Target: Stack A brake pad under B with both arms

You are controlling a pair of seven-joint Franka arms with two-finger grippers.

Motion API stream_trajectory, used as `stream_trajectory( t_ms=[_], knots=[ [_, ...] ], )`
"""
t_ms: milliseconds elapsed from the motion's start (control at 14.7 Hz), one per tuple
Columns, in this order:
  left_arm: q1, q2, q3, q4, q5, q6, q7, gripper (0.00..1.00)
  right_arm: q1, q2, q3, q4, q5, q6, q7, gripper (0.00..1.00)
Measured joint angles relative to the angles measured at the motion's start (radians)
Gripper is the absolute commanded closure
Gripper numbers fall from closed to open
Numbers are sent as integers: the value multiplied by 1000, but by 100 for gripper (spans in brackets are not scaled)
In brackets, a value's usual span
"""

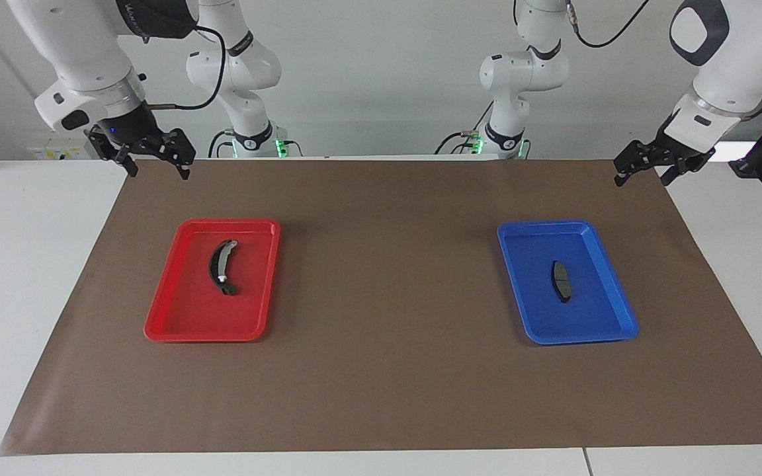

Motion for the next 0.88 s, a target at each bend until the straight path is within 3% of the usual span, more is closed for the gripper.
stream_trajectory(
  t_ms=[544, 680, 884],
  knots=[
    [-3, -1, -9, -9, 0, 5, 0, 0, 0, 0, -1, -1, 0, 0, -5, 0],
    [-6, -9, -15, -70, 0, 101, 0, 0, 0, 0, -1, -6, 0, 1, -46, 0],
    [-21, -17, -19, -238, -1, 307, 0, 0, -1, 0, -7, -15, 0, 7, -83, 0]
  ],
)
